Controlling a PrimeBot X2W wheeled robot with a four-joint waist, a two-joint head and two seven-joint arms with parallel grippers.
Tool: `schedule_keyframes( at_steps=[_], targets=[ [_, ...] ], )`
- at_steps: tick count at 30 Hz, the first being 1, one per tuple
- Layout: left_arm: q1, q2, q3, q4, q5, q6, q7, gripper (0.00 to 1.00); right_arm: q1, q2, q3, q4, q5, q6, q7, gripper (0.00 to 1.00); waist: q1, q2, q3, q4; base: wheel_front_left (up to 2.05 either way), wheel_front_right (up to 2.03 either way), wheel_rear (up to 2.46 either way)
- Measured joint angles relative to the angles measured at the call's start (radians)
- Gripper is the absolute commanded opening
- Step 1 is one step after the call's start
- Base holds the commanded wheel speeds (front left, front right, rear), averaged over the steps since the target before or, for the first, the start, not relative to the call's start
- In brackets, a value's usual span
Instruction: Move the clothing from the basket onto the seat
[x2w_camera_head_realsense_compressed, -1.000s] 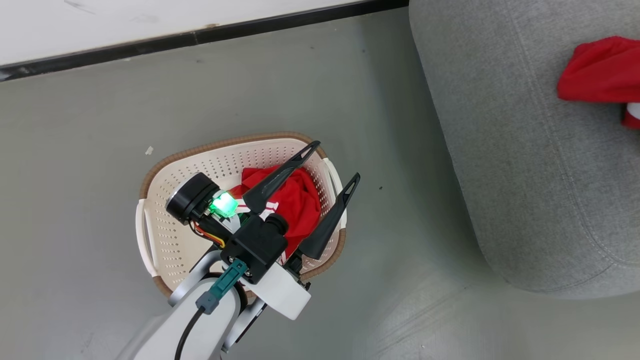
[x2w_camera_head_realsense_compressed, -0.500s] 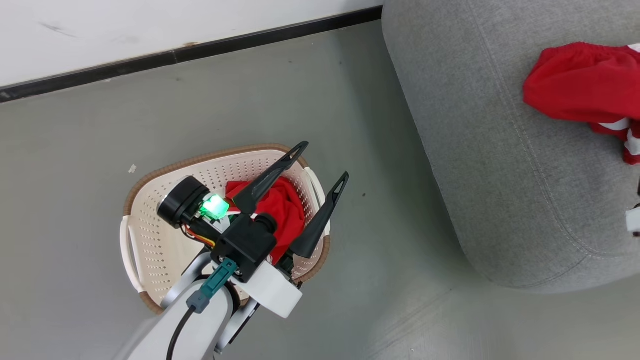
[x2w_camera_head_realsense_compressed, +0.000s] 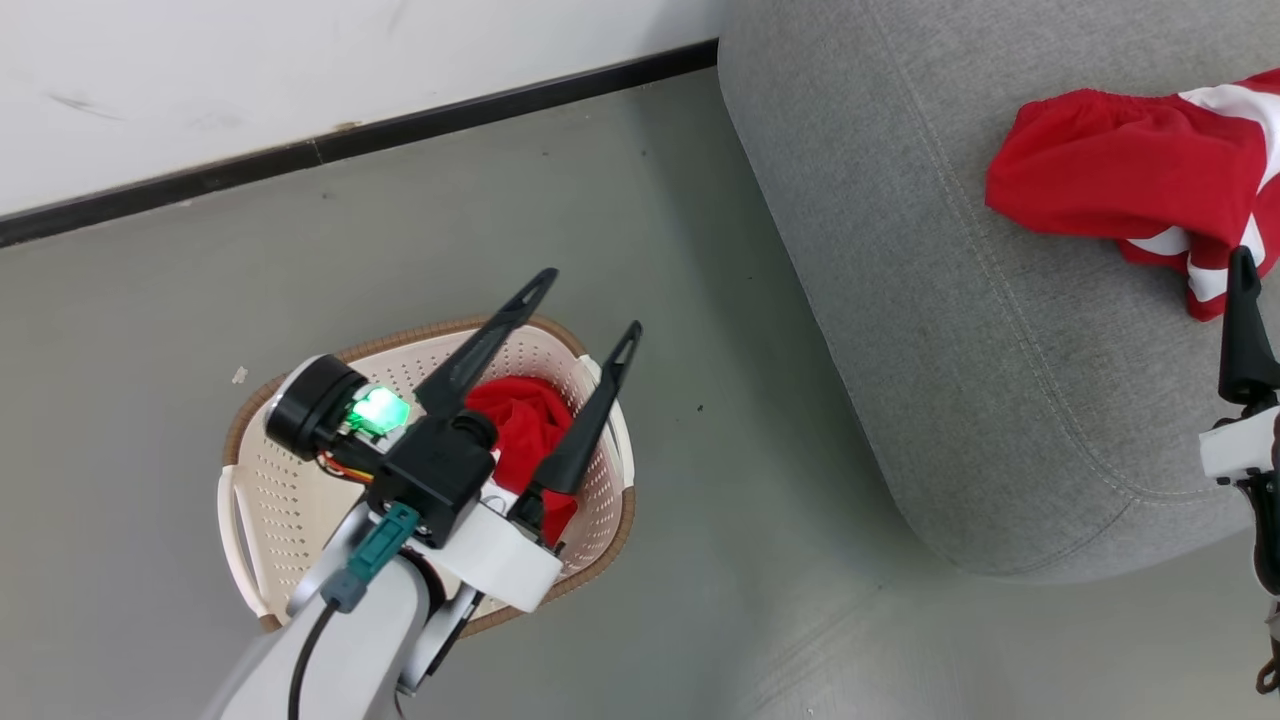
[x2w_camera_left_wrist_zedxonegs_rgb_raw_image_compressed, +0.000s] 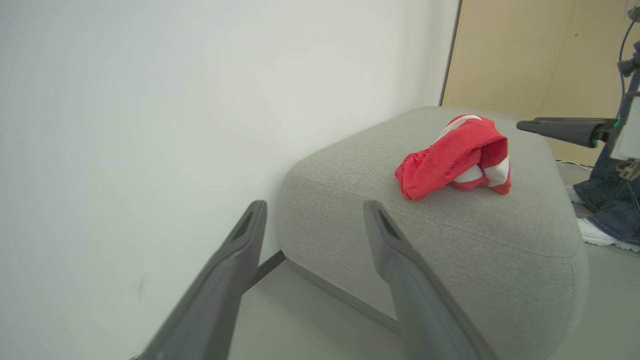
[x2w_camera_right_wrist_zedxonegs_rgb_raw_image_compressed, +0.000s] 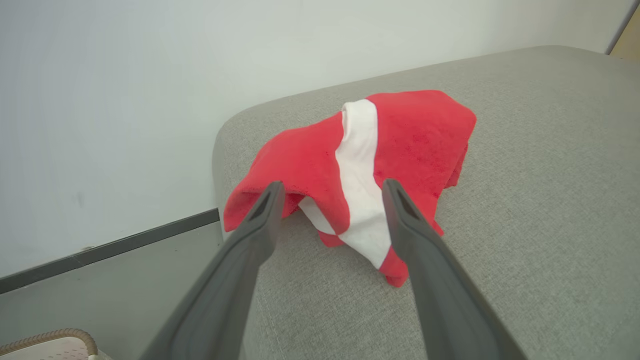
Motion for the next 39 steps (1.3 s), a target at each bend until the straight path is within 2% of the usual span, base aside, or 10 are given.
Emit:
schedule_keyframes(
  at_steps=[11, 20, 25, 32, 39],
  targets=[
    [0.079, 0.024, 0.125, 0.042, -0.053, 0.071, -0.035, 1.0, -0.015, 0.0, 0.119, -0.073, -0.048, 0.0, 0.0, 1.0, 0.0, 0.0, -0.059, 0.014, 0.0, 0.0, 0.0],
    [0.169, 0.034, 0.225, 0.069, -0.087, 0.128, -0.066, 1.0, -0.053, -0.002, 0.254, -0.112, -0.064, 0.0, 0.0, 1.0, 0.0, 0.0, -0.117, 0.058, 0.0, 0.0, 0.0],
    [0.225, 0.04, 0.269, 0.086, -0.111, 0.158, -0.074, 1.0, -0.054, 0.018, 0.319, -0.114, -0.068, 0.0, 0.0, 1.0, 0.0, 0.0, -0.151, 0.088, 0.0, 0.0, 0.0],
    [0.292, 0.035, 0.316, 0.098, -0.126, 0.185, -0.079, 1.0, -0.04, 0.047, 0.392, -0.113, -0.069, 0.0, 0.0, 1.0, 0.0, 0.0, -0.2, 0.131, 0.0, 0.0, 0.0],
    [0.344, 0.023, 0.344, 0.104, -0.136, 0.201, -0.083, 1.0, 0.016, 0.067, 0.408, -0.118, -0.088, 0.0, 0.0, 1.0, 0.0, 0.0, -0.251, 0.171, 0.0, 0.0, 0.0]
  ],
)
